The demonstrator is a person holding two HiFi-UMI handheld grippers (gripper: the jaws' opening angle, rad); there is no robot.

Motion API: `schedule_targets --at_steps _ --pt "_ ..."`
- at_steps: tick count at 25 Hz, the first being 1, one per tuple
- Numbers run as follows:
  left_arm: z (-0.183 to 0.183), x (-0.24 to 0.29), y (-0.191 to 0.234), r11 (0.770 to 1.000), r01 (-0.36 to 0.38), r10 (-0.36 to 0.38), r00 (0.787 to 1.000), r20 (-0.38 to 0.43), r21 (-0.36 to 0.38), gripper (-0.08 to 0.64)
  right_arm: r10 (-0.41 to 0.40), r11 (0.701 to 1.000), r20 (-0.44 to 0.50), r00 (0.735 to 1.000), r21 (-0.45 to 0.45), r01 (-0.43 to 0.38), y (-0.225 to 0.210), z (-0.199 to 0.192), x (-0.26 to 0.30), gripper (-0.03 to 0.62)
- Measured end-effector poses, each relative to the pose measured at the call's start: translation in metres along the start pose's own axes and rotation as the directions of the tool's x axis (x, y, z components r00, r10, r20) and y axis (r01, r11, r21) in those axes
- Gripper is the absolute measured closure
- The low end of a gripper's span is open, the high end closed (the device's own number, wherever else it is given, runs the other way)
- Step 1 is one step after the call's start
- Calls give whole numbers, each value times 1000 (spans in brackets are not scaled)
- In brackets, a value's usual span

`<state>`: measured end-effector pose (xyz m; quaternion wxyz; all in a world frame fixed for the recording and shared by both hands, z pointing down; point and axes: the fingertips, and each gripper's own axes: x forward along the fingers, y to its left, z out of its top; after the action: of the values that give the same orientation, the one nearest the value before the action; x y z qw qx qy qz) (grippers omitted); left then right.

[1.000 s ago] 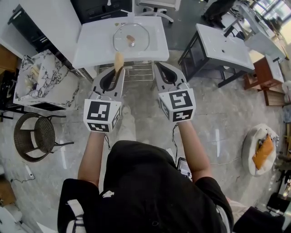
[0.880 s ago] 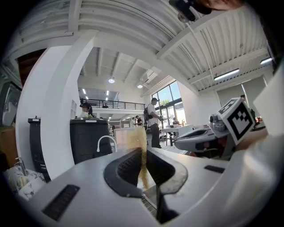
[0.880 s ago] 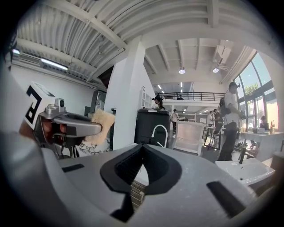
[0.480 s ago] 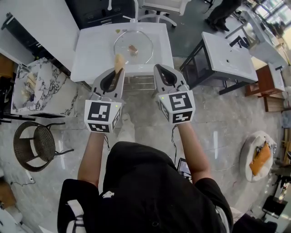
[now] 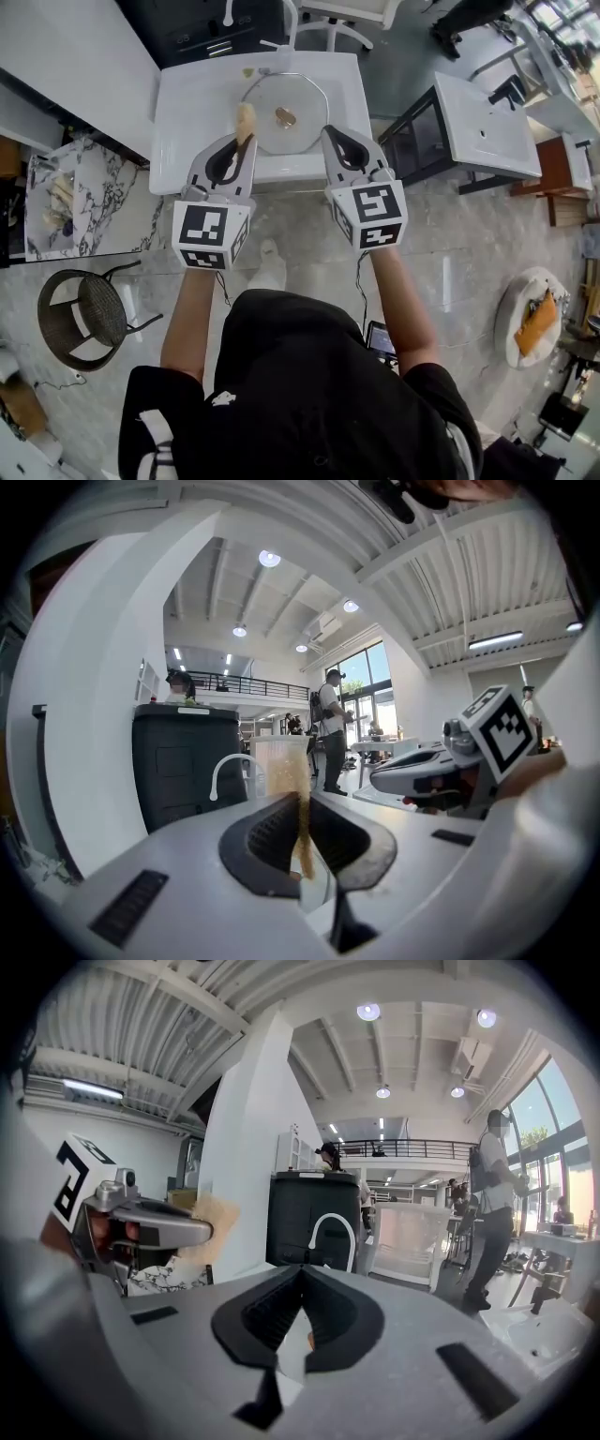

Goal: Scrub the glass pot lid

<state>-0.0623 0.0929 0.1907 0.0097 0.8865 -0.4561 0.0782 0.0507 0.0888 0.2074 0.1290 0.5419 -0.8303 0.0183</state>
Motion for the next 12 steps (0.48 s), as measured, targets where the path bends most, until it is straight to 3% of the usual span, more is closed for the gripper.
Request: schedule_targets --at_steps 12 --pt "-14 64 81 998 58 -57 998 -37 9 541 -45 999 -70 997 5 46 -12 5 98 594"
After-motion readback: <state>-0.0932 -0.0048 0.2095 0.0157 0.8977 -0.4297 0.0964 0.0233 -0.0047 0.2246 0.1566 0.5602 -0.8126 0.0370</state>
